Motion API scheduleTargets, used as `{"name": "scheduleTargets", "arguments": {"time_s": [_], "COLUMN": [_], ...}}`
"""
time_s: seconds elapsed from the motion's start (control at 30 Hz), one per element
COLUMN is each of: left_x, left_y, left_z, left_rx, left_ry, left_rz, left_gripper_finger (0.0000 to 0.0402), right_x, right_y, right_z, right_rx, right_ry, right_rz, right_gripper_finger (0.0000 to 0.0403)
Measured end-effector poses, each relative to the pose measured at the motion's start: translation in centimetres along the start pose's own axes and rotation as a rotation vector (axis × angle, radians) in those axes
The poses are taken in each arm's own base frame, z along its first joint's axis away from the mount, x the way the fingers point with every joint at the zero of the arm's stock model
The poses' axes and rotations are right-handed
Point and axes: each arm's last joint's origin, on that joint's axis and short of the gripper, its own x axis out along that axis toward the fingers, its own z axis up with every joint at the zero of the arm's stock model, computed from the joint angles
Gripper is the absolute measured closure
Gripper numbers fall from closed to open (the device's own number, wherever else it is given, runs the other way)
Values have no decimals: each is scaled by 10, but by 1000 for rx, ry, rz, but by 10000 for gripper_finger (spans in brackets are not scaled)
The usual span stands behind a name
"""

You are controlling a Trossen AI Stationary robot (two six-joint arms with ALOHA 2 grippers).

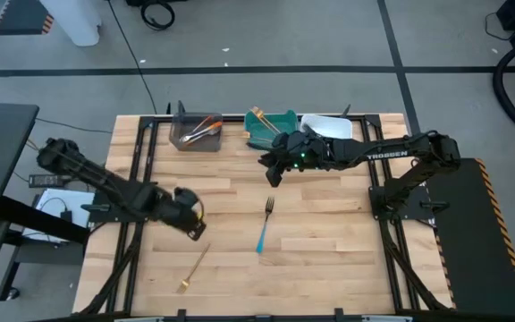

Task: Sort silverware by color (type)
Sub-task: Put the gold fork into the green bin

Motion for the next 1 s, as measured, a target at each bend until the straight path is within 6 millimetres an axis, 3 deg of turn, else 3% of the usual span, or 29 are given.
{"name": "scheduleTargets", "arguments": {"time_s": [0.2, 0.47, 0.73, 1.0], "left_x": [-2, 35, 66, 82], "left_y": [-14, -23, -37, -34], "left_z": [-35, -74, -90, -94], "left_rx": [14, -13, -40, -56], "left_ry": [37, 95, 142, 136], "left_rz": [-85, 33, -8, 55], "left_gripper_finger": [306, 306, 306, 306], "right_x": [-3, -10, -17, -23], "right_y": [13, 38, 55, 65], "right_z": [-11, -24, -36, -44], "right_rx": [30, -4, -15, -46], "right_ry": [59, 90, 112, 123], "right_rz": [20, 87, 99, 87], "right_gripper_finger": [314, 314, 314, 314]}}
